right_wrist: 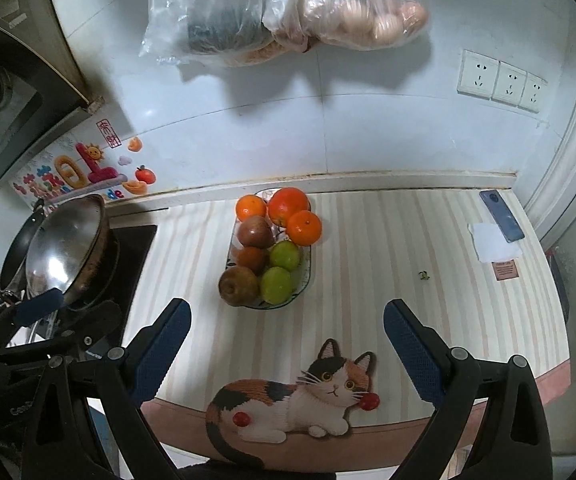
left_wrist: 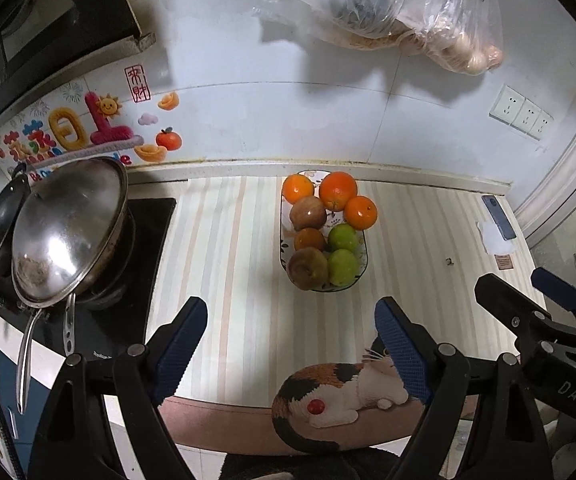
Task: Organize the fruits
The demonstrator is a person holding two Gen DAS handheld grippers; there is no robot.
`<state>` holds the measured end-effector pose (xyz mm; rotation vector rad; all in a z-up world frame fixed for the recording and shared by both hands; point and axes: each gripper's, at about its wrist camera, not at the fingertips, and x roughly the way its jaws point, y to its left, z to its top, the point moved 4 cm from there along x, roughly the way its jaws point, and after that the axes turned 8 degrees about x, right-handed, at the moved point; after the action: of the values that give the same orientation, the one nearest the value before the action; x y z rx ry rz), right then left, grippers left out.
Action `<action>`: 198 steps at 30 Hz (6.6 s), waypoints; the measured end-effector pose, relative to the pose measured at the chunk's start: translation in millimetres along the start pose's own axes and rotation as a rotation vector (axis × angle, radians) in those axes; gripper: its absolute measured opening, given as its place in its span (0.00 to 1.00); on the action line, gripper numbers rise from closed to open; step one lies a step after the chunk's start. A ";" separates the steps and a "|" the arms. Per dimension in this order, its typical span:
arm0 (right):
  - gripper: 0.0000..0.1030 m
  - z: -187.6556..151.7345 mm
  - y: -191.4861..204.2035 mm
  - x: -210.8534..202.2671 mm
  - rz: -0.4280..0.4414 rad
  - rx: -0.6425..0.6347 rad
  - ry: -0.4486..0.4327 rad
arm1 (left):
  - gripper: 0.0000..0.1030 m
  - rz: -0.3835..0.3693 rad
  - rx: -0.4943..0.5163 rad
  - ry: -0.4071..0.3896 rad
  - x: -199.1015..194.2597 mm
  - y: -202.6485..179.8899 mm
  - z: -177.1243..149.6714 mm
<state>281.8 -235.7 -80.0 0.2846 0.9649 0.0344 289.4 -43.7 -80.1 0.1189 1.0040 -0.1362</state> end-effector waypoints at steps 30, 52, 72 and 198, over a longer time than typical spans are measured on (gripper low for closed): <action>0.49 -131.3 -170.9 214.5 -0.164 0.263 0.532 | 0.59 -0.206 -0.004 0.713 237.3 -53.2 -172.7; 0.30 -91.1 -138.9 213.5 -0.059 0.225 0.456 | 0.07 -0.222 -0.043 0.526 202.6 -33.1 -125.2; 0.30 -92.3 -110.1 224.6 0.025 0.205 0.494 | 0.35 -0.372 -0.005 0.823 222.6 -56.2 -164.8; 0.97 -131.7 -7.1 -169.1 -0.084 0.025 -0.168 | 0.89 0.025 0.011 -0.155 -135.9 -14.7 -117.7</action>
<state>77.1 -239.3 -16.1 0.2655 0.8096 -0.0779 117.1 -31.1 -28.3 0.1292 0.8468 -0.1266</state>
